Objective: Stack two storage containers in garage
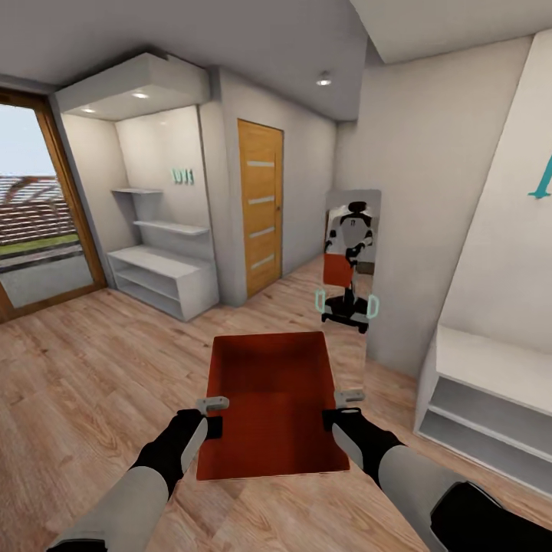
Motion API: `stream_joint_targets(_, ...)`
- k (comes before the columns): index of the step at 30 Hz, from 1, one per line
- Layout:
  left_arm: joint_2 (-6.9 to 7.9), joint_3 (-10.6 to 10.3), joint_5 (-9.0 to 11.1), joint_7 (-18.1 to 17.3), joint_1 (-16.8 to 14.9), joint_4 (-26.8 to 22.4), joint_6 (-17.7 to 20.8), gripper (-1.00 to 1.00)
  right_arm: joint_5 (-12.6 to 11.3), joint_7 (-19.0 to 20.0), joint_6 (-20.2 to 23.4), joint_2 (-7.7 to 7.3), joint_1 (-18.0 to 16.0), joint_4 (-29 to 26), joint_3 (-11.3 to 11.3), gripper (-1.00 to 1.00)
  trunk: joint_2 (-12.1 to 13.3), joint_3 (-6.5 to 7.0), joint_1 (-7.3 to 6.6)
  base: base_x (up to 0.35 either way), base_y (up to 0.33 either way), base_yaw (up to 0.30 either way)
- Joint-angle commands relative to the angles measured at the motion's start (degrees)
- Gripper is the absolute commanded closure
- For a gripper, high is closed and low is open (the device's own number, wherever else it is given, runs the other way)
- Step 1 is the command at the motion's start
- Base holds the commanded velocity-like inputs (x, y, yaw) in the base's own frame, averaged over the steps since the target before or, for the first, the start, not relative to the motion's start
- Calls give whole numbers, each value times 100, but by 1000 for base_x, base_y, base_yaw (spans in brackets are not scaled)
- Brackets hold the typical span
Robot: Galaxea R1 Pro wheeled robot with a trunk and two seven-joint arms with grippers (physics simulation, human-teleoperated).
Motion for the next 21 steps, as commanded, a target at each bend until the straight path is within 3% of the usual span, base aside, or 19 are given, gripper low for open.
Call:
stream_joint_targets(1, 4, 34, -160, 86, 0, 2, 63, 100, -18, -25, 13, -6, -7, -121, 46, 100, -11, -10, 7, 323, 0, 0)
stream_joint_targets(9, 4, 34, -160, 86, 0, 2, 63, 100, -16, -25, 15, 15, -8, -121, 46, 100, -11, -10, 7, 323, 0, 23)
stream_joint_targets(21, 4, 34, -160, 86, 0, 2, 63, 100, -14, -25, 15, 19, -9, -121, 46, 100, -11, -10, 7, 323, 0, 251)
